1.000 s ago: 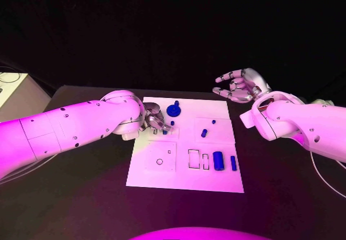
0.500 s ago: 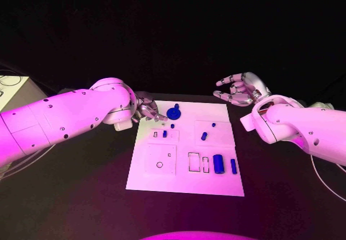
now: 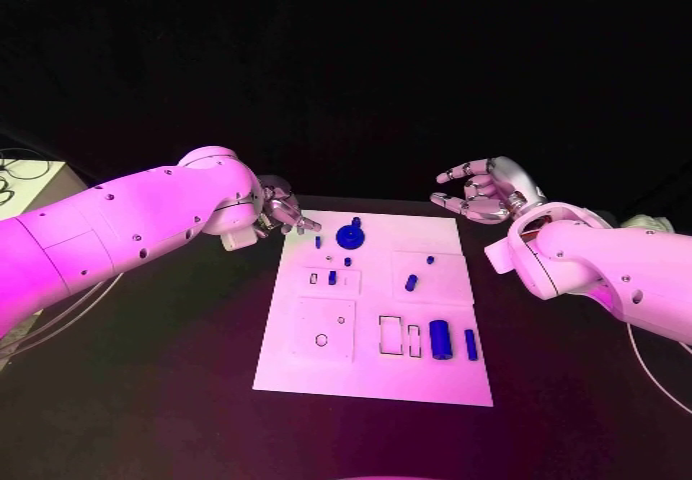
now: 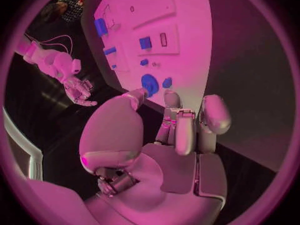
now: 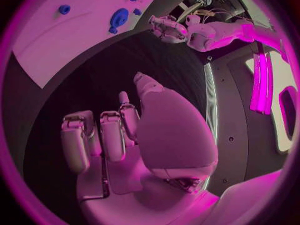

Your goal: Assemble the parts on the task board

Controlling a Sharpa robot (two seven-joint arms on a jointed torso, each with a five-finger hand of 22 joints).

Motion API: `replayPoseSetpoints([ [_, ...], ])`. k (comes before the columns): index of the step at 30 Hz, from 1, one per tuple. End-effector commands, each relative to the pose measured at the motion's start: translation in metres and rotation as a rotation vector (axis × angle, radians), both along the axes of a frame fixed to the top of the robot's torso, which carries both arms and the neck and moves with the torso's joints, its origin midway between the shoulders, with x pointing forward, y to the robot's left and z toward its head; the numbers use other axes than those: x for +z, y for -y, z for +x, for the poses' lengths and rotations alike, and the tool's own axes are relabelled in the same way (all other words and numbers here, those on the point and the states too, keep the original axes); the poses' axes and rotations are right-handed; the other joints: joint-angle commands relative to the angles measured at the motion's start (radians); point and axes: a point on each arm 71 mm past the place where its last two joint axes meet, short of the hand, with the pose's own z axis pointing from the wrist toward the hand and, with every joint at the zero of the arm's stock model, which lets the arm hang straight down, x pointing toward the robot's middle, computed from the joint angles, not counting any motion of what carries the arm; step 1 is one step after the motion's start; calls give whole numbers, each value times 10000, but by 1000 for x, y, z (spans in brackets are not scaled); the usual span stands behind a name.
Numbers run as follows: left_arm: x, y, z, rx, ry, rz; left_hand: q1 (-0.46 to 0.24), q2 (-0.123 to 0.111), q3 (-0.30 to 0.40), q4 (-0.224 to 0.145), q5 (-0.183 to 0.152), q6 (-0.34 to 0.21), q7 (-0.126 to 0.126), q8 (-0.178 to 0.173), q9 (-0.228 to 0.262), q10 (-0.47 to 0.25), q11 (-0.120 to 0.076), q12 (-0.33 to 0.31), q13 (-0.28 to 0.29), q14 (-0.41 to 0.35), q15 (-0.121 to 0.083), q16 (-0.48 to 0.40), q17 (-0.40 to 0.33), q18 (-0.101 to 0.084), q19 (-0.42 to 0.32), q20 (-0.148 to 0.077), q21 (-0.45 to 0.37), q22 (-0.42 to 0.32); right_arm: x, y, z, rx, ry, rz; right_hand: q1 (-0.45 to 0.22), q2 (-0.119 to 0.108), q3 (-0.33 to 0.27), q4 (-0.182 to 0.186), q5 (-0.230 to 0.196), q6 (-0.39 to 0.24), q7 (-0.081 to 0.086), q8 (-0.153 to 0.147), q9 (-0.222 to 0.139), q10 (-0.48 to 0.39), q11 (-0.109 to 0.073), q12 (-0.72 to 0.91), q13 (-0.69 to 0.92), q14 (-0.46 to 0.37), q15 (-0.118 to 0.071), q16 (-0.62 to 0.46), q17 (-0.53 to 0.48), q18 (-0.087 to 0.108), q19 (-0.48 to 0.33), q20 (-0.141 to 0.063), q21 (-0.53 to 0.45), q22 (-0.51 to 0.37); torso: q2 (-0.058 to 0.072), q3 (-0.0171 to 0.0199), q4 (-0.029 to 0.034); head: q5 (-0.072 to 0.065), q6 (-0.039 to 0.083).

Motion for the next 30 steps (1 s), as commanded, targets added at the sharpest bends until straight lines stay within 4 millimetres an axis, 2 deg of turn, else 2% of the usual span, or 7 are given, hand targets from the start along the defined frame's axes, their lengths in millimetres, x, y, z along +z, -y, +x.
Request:
replayPoseSetpoints([
  [1,1,1,6,-135,-18,53,118,16,-38,3,25,24,12,-57,-9,21,23,29,9,625,74,-26,1625,102,22,41,-15,7,1,0,-1,105,86,27,-96,31,41,27,-46,-87,7,57,-12,-70,4,-47,552,558,64,-55,1678,-66,1046,28,44,2631,13,3,2,38,71],
  [8,-2,3,16,2,-119,151,160,39,-44,-1,24,70,9,-70,-46,6,23,24,-21,640,76,-4,1659,103,27,51,-9,17,1,-1,-2,137,85,39,-101,37,48,25,-38,-89,7,59,-12,-70,4,-47,552,561,65,-48,1686,-66,1046,29,44,2631,72,-29,-43,107,86],
  [19,-13,6,23,17,-510,308,188,76,-43,6,18,94,12,-89,-80,-1,24,25,-26,658,80,24,1703,100,37,57,1,39,1,-3,-3,185,80,37,-101,37,48,25,-38,-89,7,59,-12,-70,4,-47,552,561,65,-48,1686,-66,1046,29,44,2631,164,-74,-93,100,99],
  [30,-20,11,24,-12,-728,174,178,113,-56,22,6,119,17,-109,-115,-7,31,28,-28,662,85,32,1713,99,41,62,7,49,1,-4,-3,217,72,39,-101,37,48,25,-38,-89,7,59,-12,-70,4,-47,552,561,65,-48,1686,-66,1046,29,44,2631,159,-73,-95,88,20],
])
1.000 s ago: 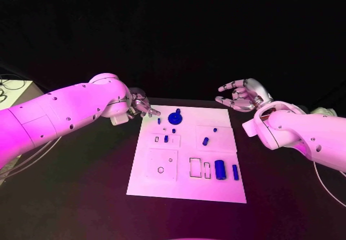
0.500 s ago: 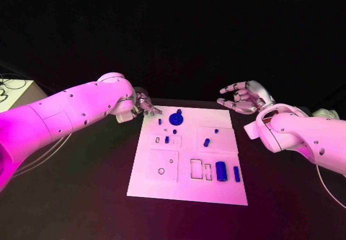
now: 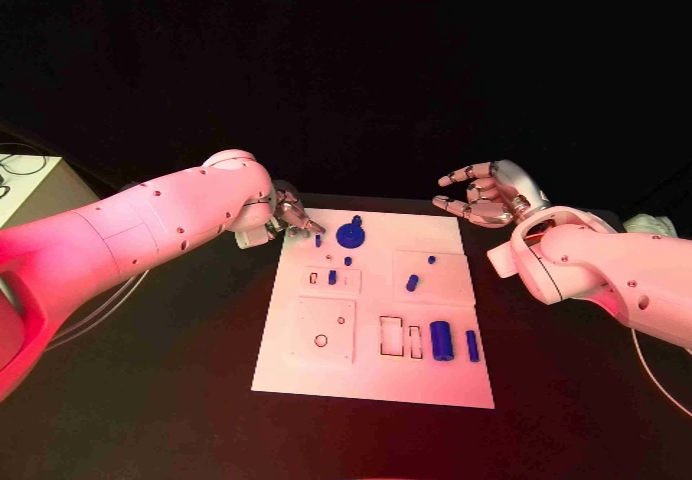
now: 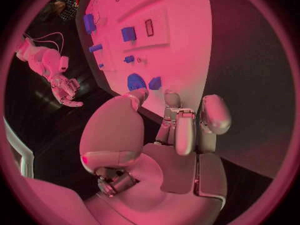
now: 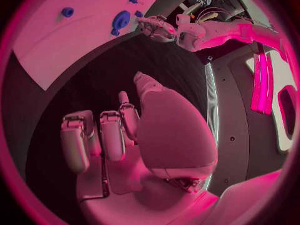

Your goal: Assemble the parts on the task board

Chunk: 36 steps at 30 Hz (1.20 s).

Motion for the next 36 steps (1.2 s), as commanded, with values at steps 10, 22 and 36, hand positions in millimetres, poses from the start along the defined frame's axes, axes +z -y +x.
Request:
replayPoseSetpoints([
  [10,-2,7,-1,-249,-211,-362,32,67,-103,33,-12,115,-10,-102,-70,-10,40,38,7,668,95,46,1732,99,44,73,14,29,1,-2,0,110,63,-17,-101,37,49,25,-38,-90,7,59,-13,-70,4,-47,552,561,64,-48,1680,-66,1046,29,44,2634,-13,11,16,-25,-88],
  [22,-3,9,-1,-310,-368,-343,38,110,-107,20,-8,139,-13,-115,-98,-7,38,47,14,671,97,54,1742,94,56,79,28,58,0,-2,0,114,49,-27,-101,37,49,25,-38,-90,7,59,-13,-70,4,-47,552,561,64,-48,1680,-66,1046,29,44,2634,0,12,4,-9,-94],
  [36,-9,11,-2,-393,-589,-251,181,197,-84,-12,5,208,-28,-133,-164,10,27,79,45,676,92,67,1759,93,60,87,42,80,0,-3,-1,139,36,-29,-110,44,75,10,-22,-92,6,70,-14,-55,3,-31,563,557,64,-52,1674,-66,1046,30,44,2634,4,7,10,-40,-142],
])
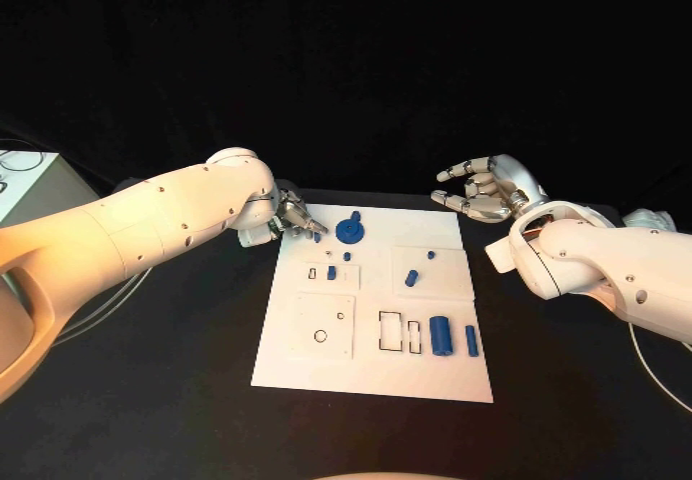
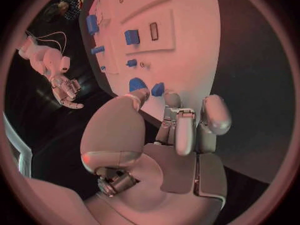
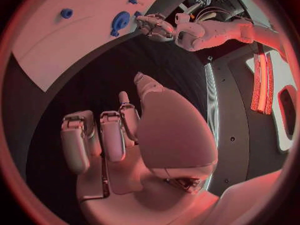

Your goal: Assemble the parts on the task board

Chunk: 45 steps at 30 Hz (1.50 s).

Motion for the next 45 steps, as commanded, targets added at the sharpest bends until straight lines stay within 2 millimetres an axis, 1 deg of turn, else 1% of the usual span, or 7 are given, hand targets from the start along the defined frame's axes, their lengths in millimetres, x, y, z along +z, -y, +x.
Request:
replayPoseSetpoints([
  [1,-2,4,-2,-260,-220,-85,102,93,-19,-16,8,94,-33,-56,-26,18,21,40,18,676,89,69,1761,92,28,53,48,21,0,-1,0,111,42,-32,-69,3,75,10,-22,-92,7,30,-14,-56,3,-31,563,558,64,-52,1677,-66,1046,30,44,2629,-6,-5,3,-8,-17],
  [4,-2,4,-2,-254,-208,-95,145,123,-8,-16,11,125,-41,-51,-39,30,15,53,33,677,85,71,1762,91,28,54,51,25,0,-1,0,110,40,-34,-69,3,75,10,-22,-92,7,30,-14,-56,3,-31,563,558,64,-52,1677,-66,1046,30,44,2629,-7,-2,1,-7,-25],
  [9,-2,3,-2,-165,-233,-275,657,428,232,-61,14,293,-143,68,-60,83,-72,99,68,691,16,96,1792,88,45,12,87,84,0,-1,0,105,36,-38,-69,3,75,10,-22,-92,7,30,-14,-56,3,-31,563,558,64,-52,1677,-66,1046,30,44,2629,-1,-2,4,-21,-46],
  [17,-1,1,-3,274,-364,-1284,1730,707,1191,-356,7,185,-303,632,382,153,-219,138,107,664,-110,66,1732,86,24,-105,94,112,0,-1,0,99,12,-50,-69,3,75,10,-22,-92,7,30,-14,-56,3,-31,563,558,64,-52,1677,-66,1046,30,44,2629,0,-7,5,-20,-63],
  [23,0,-1,-5,494,-382,-1839,1959,643,2272,-652,-45,-5,-387,1381,1053,269,-290,256,225,661,-173,66,1724,84,11,-162,96,130,0,0,0,91,-25,-64,-69,3,75,10,-22,-92,7,30,-14,-56,3,-31,563,558,64,-52,1677,-66,1046,30,44,2629,-4,-6,1,-28,-79],
  [35,1,-6,-16,460,-478,-2078,1728,396,3145,-886,-19,-107,-428,1808,1419,495,-330,552,576,674,-208,85,1745,78,34,-190,120,186,-1,3,1,35,-93,-99,-77,4,97,-1,-22,-89,5,43,-14,-60,2,-35,554,557,63,-52,1675,-66,1046,30,44,2629,-38,4,43,-20,-112],
  [45,3,-9,-33,206,-340,-1866,1284,51,4329,-1393,-3,-116,-474,2123,1630,755,-385,826,903,713,-262,131,1814,44,142,-239,216,383,-1,5,2,-8,-125,-120,-86,2,97,1,-26,-90,5,44,-14,-66,2,-40,548,558,63,-50,1677,-66,1046,30,44,2629,-103,6,88,17,-175],
])
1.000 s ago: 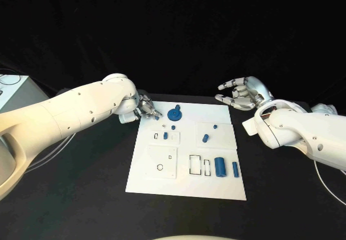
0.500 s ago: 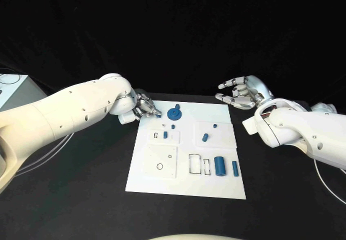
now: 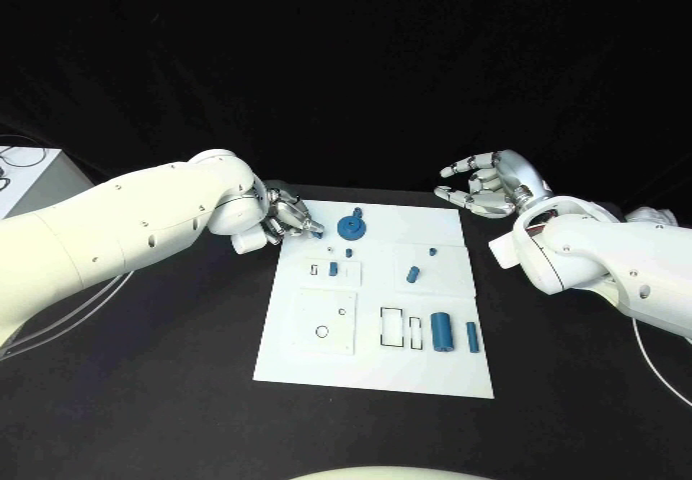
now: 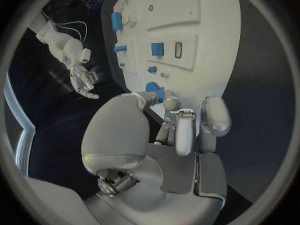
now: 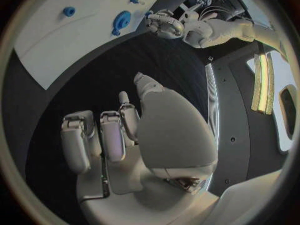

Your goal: Assemble the parts on the task board

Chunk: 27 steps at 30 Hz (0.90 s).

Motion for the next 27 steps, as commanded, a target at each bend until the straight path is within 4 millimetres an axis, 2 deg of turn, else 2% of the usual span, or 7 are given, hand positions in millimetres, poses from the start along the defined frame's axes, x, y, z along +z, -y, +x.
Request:
replayPoseSetpoints([
  [1,0,1,-6,-12,232,123,-114,-62,1319,-1178,18,25,-70,772,1608,125,-17,98,92,754,-83,45,1828,38,38,-43,71,81,0,0,0,82,-46,-63,-86,3,41,1,-26,-90,6,45,-14,-66,2,-40,548,558,63,-50,1679,-66,1046,29,44,2635,-49,-3,40,4,-47],
  [6,0,0,-14,-88,787,568,-407,-240,1838,-1477,47,128,-104,859,1627,339,-56,219,272,815,-119,120,1955,3,152,-73,170,275,0,3,1,35,-55,-79,-86,3,41,1,-26,-90,6,45,-14,-66,2,-40,548,558,63,-50,1679,-66,1046,29,44,2635,-78,-22,72,6,-91],
  [10,-1,0,-20,-154,1224,954,-687,-396,2293,-1736,81,242,-142,910,1622,539,-98,298,420,865,-161,180,2062,-26,255,-112,255,438,-1,4,1,11,-59,-87,-101,-1,41,5,-32,-91,6,48,-15,-67,2,-40,546,556,63,-52,1676,-66,1046,30,44,2635,-75,-15,69,41,-92],
  [18,-7,4,-36,-536,1766,1546,-1131,-558,2795,-2048,197,447,-222,1000,1617,887,-178,448,709,942,-231,280,2245,-72,408,-175,374,681,-1,5,1,-23,-67,-98,-106,-3,42,6,-34,-91,6,49,-15,-67,2,-40,546,555,63,-53,1675,-66,1046,30,44,2635,-71,-20,95,89,-167],
  [27,-15,9,-47,-774,1940,1752,-1382,-619,3048,-2191,277,552,-273,1066,1630,1025,-226,490,805,973,-276,322,2323,-96,486,-217,433,802,-1,6,1,-34,-66,-101,-106,-3,42,6,-34,-91,6,49,-15,-67,2,-40,546,555,63,-53,1675,-66,1046,30,44,2635,-68,-5,70,156,-257],
])
